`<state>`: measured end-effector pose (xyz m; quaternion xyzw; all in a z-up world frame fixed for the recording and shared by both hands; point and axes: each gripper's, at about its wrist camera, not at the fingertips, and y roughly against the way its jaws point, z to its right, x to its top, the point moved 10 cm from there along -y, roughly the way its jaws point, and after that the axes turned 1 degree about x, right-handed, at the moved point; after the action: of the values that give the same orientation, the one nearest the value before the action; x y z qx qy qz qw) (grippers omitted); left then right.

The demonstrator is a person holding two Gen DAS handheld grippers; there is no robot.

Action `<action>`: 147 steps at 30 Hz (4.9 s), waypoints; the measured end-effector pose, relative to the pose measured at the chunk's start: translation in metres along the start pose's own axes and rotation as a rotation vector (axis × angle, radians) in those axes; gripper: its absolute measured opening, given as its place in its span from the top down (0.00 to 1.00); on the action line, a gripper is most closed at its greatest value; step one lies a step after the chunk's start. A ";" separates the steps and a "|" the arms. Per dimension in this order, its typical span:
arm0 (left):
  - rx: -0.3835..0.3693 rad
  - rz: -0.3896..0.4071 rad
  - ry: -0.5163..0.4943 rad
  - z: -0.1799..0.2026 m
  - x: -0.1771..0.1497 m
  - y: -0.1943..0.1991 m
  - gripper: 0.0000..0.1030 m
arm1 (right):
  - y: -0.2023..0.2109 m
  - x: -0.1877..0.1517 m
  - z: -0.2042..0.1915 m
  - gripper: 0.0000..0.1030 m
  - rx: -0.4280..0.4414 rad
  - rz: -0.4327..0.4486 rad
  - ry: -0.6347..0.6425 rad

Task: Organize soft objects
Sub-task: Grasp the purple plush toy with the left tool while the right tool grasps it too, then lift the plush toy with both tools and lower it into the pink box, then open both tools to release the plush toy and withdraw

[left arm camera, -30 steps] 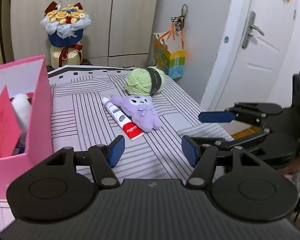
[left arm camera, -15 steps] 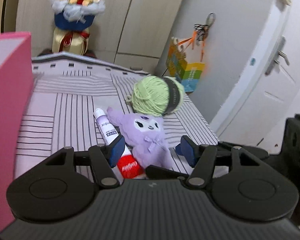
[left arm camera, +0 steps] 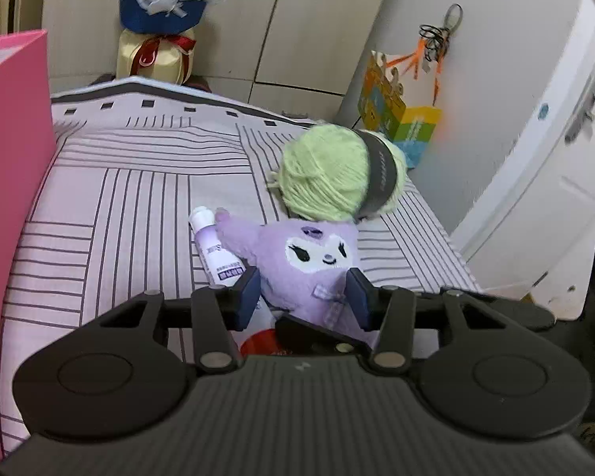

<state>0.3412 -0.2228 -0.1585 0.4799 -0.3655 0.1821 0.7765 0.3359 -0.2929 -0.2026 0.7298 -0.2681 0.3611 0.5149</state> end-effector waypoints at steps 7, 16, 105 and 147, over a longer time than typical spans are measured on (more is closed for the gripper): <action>0.017 0.021 0.023 0.002 -0.003 -0.001 0.55 | 0.002 0.001 0.000 0.46 -0.035 0.021 -0.009; -0.014 0.016 0.032 0.006 -0.015 0.012 0.55 | 0.019 -0.006 -0.012 0.48 -0.056 0.044 -0.017; 0.198 0.200 0.267 -0.238 0.040 0.194 0.54 | -0.040 0.074 -0.304 0.46 0.226 -0.101 0.394; 0.106 0.323 -0.089 -0.061 0.002 0.289 0.39 | 0.141 0.045 -0.183 0.34 0.069 0.093 0.391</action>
<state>0.1836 -0.0324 0.0032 0.4628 -0.4617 0.3022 0.6938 0.2086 -0.1665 -0.0496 0.6496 -0.1840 0.5284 0.5147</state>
